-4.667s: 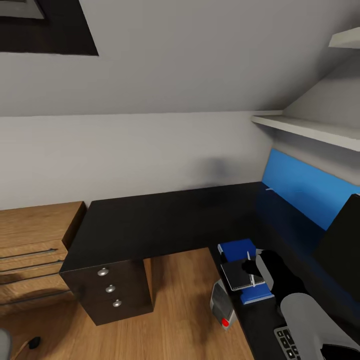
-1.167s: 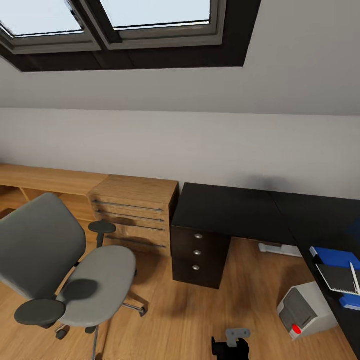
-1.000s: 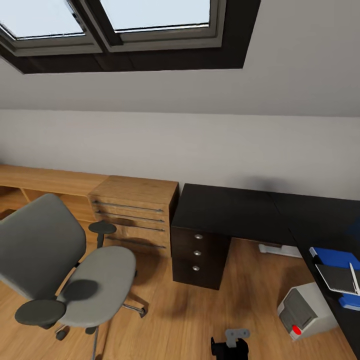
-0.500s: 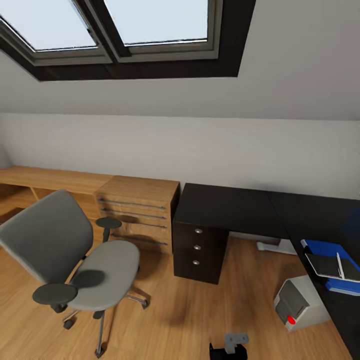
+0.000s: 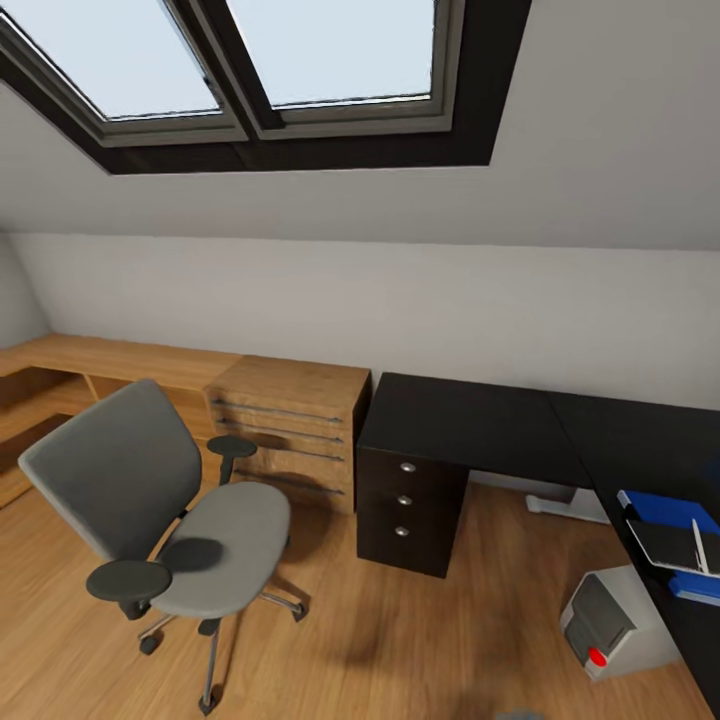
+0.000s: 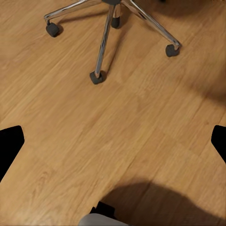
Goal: In the bedroom, organize the workspace by keeping the computer under the desk, ensuring the monitor is on the desk, placing the keyboard on the desk next to the monitor, placing the mouse on the desk next to the keyboard, moving the folder from the swivel chair onto the desk next to the mouse, stacking the notebook on top of the folder with the pen on top of the notebook, and positioning the swivel chair next to the desk.
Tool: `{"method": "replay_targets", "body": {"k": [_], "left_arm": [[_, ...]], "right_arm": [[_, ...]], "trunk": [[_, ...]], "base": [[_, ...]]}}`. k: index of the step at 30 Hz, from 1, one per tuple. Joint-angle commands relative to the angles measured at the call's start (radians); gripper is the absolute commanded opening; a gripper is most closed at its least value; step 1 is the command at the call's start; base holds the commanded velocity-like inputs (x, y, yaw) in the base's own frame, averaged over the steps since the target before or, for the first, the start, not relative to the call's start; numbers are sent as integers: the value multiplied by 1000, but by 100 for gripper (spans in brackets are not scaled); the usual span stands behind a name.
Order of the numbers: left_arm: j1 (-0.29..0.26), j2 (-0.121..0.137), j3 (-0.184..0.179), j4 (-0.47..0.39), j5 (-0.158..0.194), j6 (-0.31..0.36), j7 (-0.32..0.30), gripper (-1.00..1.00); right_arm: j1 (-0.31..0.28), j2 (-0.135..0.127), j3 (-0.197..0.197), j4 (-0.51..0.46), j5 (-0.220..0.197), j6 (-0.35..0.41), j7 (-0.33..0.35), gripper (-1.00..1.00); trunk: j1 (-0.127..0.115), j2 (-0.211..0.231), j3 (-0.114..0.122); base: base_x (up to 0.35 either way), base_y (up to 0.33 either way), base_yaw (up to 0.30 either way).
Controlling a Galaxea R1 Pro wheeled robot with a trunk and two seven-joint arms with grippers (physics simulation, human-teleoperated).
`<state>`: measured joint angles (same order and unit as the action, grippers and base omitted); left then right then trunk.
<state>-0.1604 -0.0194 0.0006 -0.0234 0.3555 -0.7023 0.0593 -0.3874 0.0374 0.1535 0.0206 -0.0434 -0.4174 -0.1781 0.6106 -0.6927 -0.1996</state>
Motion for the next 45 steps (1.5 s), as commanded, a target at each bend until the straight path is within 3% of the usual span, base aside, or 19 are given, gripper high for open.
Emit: {"method": "replay_targets", "body": {"k": [1,5,11,17,23,28,36,45], "left_arm": [[-1,0,-1,0,-4,-3,7,100],[-1,0,-1,0,-4,-3,8,100],[-1,1,-1,0,-5,-3,5,100],[-1,5,0,0,-5,-6,-1,100],[-1,36,1,0,-3,-10,-9,100],[-1,42,1,0,-1,-11,-14,100],[-1,44,2,0,0,-12,-15,100],[-1,44,1,0,0,-9,-15,100]], "right_arm": [[4,-10,9,2,-4,-20,-5,100],[31,-29,9,2,-4,-78,-1,100],[49,-30,11,2,-3,-132,2,100],[53,-30,12,2,-1,-136,3,100],[59,-25,13,2,2,-138,3,100],[60,-22,14,2,3,-138,4,100],[61,-23,13,2,67,-133,6,100],[61,-22,13,2,87,-130,6,100]], "trunk": [[0,-1,0],[0,-1,7],[0,-1,16],[0,-1,26],[0,-1,36],[0,-1,43],[0,-1,44],[0,-1,42]], "base": [[-1,0,19],[0,0,10],[0,0,2],[0,0,0],[0,0,1],[0,0,98],[0,0,229],[0,0,84]]}}
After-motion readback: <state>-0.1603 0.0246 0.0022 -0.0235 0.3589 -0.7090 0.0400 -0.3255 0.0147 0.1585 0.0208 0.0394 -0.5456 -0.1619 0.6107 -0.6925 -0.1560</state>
